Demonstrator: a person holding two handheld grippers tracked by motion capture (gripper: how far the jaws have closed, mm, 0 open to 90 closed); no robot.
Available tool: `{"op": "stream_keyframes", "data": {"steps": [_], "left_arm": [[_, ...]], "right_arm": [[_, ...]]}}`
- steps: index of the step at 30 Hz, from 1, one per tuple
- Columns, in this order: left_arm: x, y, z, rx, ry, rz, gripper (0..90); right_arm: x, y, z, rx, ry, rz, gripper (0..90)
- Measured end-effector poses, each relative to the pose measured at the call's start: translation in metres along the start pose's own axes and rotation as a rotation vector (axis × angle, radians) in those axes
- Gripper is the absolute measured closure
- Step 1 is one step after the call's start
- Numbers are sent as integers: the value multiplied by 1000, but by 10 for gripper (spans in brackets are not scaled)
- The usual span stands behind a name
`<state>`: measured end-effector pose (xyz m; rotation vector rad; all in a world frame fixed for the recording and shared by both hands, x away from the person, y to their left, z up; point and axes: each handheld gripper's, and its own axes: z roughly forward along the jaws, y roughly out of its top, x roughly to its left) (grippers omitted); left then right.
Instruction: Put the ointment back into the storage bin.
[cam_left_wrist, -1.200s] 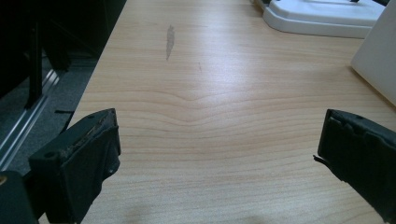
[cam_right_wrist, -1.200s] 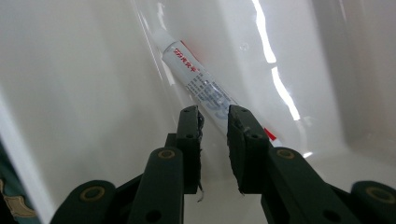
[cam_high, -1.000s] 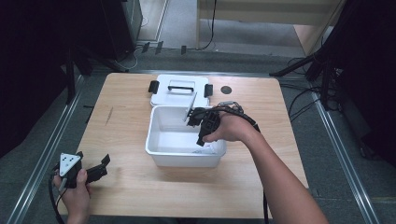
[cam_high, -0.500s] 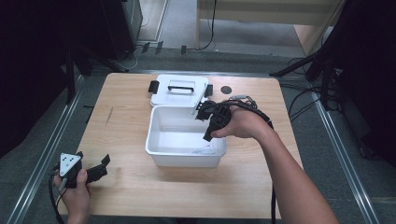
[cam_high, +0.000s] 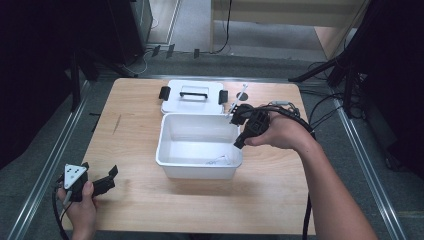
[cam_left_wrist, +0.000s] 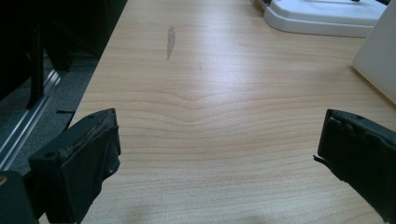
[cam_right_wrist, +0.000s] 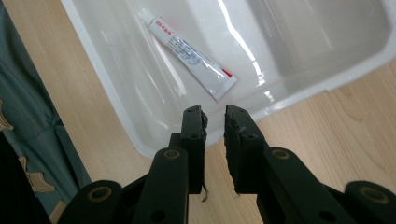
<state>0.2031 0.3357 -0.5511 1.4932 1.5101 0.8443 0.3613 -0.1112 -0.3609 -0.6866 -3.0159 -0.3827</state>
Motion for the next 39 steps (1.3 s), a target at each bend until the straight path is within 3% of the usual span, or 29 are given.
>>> {"op": "stream_keyframes", "data": {"steps": [8,15,24,27,31,34,39], "left_arm": [[0,0,0,-2,0,0,0],[0,0,0,-2,0,1,0],[0,0,0,-2,1,4,0],[0,0,0,-1,0,2,0],[0,0,-1,-2,2,3,0],[0,0,-1,-3,4,4,0],[0,0,-1,-4,6,4,0]], "right_arm": [[-11,-22,-2,-11,-1,47,787],[-21,-43,8,-14,8,92,767],[-31,-76,27,-81,-3,158,672],[-37,-97,37,-139,-61,206,557],[-42,-118,47,-208,-123,265,500],[-40,-134,57,-280,-155,282,423],[-36,-160,72,-366,-242,360,277]]}}
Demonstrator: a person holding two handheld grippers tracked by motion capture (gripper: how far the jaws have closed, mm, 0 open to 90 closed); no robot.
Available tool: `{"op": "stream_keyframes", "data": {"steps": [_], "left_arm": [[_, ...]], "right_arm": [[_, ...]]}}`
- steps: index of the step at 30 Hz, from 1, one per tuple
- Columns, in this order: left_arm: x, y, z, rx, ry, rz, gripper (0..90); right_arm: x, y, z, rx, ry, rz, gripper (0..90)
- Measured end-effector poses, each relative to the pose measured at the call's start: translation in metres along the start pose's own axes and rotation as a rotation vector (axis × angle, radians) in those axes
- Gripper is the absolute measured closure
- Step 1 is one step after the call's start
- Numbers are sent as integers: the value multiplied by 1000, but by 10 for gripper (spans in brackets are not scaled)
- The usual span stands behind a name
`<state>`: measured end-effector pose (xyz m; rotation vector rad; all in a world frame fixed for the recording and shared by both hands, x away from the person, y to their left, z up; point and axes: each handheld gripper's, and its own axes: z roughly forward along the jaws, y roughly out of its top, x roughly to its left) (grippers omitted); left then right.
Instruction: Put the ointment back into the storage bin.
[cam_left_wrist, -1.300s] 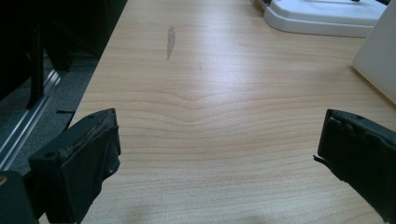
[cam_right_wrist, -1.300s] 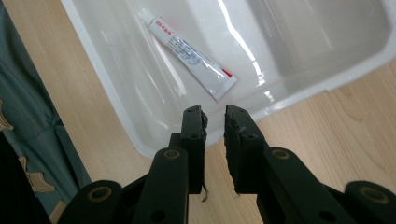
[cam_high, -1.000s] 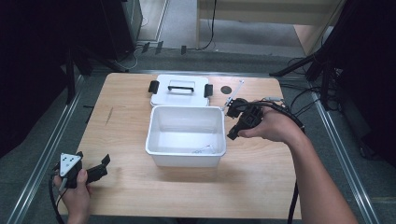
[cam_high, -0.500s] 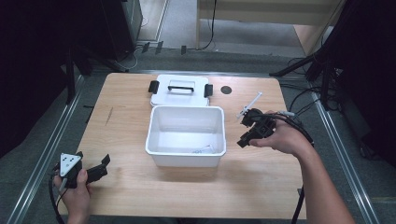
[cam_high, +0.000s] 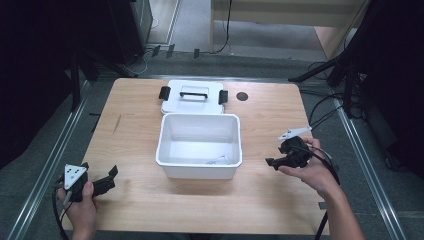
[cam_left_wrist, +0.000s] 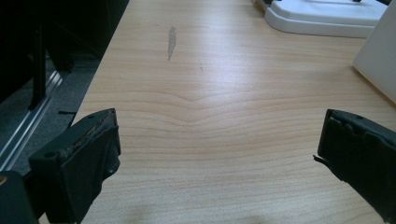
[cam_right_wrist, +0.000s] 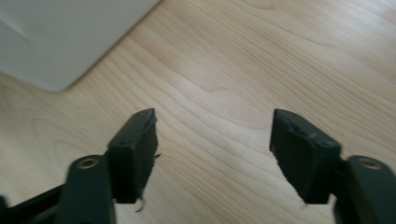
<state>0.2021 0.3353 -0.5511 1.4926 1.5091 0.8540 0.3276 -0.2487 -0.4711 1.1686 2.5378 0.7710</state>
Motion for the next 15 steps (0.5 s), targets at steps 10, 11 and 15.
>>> {"op": "stream_keyframes", "data": {"steps": [10,11,15], "left_arm": [[0,0,0,0,2,1,0],[0,0,0,0,2,1,0],[0,0,-1,-2,3,1,0]], "right_arm": [[-14,-68,0,-209,-149,189,113],[-14,-68,0,-209,-149,189,113],[-18,-102,-3,-281,-176,274,14]]}}
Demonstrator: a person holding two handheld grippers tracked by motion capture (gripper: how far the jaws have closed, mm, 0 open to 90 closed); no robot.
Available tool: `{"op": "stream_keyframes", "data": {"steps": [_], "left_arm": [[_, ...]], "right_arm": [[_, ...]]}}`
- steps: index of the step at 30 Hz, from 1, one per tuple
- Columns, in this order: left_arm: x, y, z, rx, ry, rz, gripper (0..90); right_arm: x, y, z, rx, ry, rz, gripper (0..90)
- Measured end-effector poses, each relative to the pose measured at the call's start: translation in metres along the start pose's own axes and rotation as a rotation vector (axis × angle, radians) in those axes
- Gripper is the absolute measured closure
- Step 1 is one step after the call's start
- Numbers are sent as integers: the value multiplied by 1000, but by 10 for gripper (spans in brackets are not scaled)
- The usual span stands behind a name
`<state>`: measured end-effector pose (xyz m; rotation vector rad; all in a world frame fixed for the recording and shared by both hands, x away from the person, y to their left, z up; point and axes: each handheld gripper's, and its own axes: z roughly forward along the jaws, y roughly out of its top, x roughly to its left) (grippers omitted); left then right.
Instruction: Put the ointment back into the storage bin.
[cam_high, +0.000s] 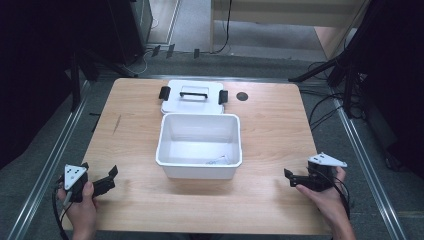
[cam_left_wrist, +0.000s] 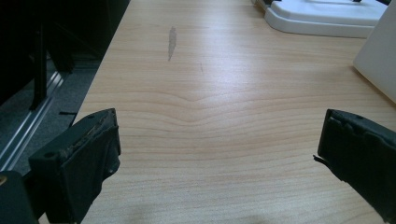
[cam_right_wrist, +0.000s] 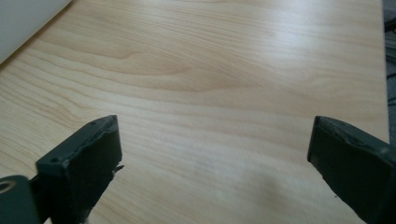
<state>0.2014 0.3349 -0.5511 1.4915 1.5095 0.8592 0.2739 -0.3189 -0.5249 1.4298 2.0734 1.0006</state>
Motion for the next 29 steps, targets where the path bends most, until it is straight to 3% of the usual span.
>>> {"op": "stream_keyframes", "data": {"steps": [5,8,12,15,22,29], "left_arm": [[0,0,0,3,-1,2,0],[0,0,0,3,-3,0,0],[0,1,1,10,-7,6,0],[-1,1,2,10,-6,6,0],[0,1,2,11,-8,3,0],[0,1,2,14,-9,4,0]], "right_arm": [[-10,-26,-12,-58,-15,70,0],[-7,-35,-22,-102,-38,55,0],[-5,-46,-33,-153,-59,83,0],[-6,-51,-34,-157,-82,106,0],[-14,-54,-35,-171,-70,183,3],[-13,-53,-32,-161,-84,171,14]]}}
